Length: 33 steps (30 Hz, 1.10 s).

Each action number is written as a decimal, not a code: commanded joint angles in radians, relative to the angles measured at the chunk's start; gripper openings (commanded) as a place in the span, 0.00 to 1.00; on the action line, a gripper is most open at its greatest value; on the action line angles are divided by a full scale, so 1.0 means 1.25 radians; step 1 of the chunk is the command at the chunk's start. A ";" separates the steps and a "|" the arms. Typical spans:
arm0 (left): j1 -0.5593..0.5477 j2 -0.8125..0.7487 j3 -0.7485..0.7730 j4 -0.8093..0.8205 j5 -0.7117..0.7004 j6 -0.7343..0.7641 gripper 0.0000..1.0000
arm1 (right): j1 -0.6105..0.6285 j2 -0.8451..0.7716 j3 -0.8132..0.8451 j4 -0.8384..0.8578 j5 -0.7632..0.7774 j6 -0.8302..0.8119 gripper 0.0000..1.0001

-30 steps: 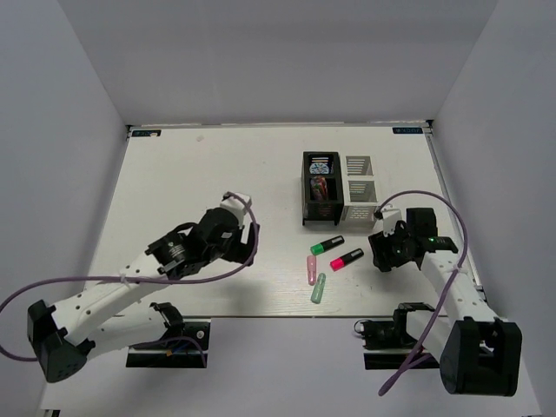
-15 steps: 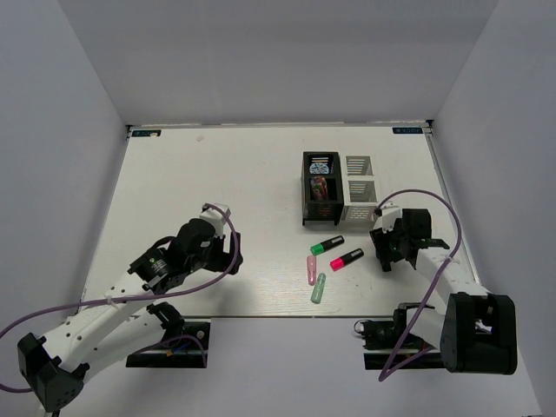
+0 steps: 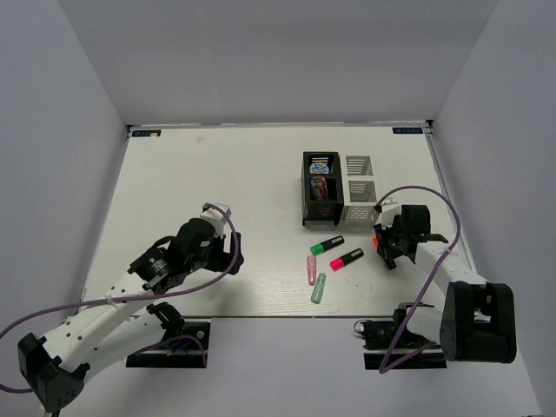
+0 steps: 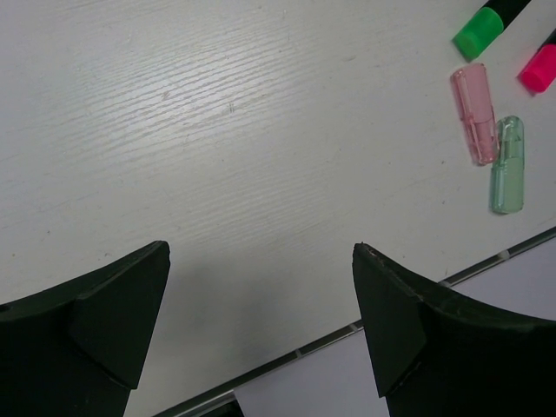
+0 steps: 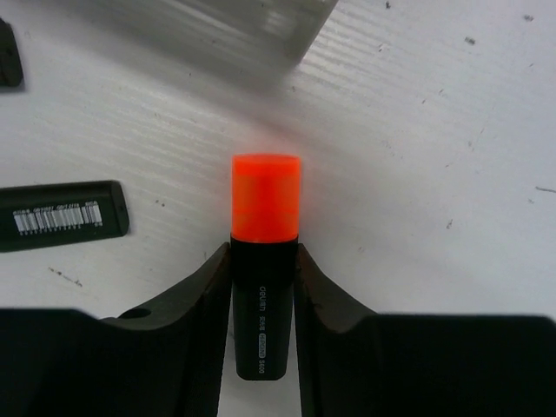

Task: Sort the stationery into containers
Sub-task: Pick up the pen from the center of the board, then place the pen in the storage box.

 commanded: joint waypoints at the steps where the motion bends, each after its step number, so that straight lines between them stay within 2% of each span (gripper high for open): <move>1: 0.004 0.005 -0.005 0.034 0.045 0.002 0.95 | -0.002 -0.007 0.012 -0.144 -0.028 -0.010 0.00; 2: 0.005 0.009 -0.008 0.040 0.060 0.004 0.94 | -0.004 -0.040 0.025 -0.186 -0.051 -0.016 0.00; 6: -0.008 0.053 -0.008 0.081 0.174 0.009 0.87 | -0.005 -0.146 0.066 -0.298 -0.277 -0.072 0.00; 10: -0.081 0.174 0.058 0.082 0.167 0.027 0.68 | -0.003 -0.190 0.146 -0.279 -0.334 -0.055 0.00; 11: -0.092 0.191 0.066 0.080 0.164 0.029 0.64 | -0.003 -0.183 0.165 -0.259 -0.337 -0.045 0.00; 14: -0.129 0.255 0.097 0.076 0.150 0.036 0.59 | -0.004 -0.149 0.268 -0.244 -0.372 -0.015 0.00; 19: -0.132 0.271 0.102 0.094 0.148 0.023 0.59 | -0.003 -0.044 0.451 -0.200 -0.425 0.051 0.00; 22: -0.134 0.276 0.105 0.096 0.150 0.017 0.59 | -0.002 0.018 0.505 -0.133 -0.426 0.078 0.00; 23: -0.134 0.277 0.108 0.096 0.152 0.011 0.59 | -0.003 0.030 0.532 -0.061 -0.429 0.100 0.00; 25: -0.135 0.283 0.112 0.094 0.154 0.007 0.59 | -0.003 0.097 0.548 -0.020 -0.434 0.126 0.00; 26: -0.137 0.286 0.113 0.097 0.155 0.000 0.59 | -0.002 0.114 0.567 0.061 -0.437 0.166 0.00; 28: -0.140 0.295 0.119 0.097 0.153 -0.006 0.59 | -0.003 0.191 0.585 0.121 -0.452 0.198 0.00; 29: -0.140 0.297 0.119 0.091 0.151 -0.011 0.59 | -0.002 0.210 0.594 0.202 -0.463 0.230 0.00; 33: -0.145 0.315 0.129 0.079 0.137 -0.022 0.59 | -0.003 0.329 0.639 0.323 -0.515 0.276 0.00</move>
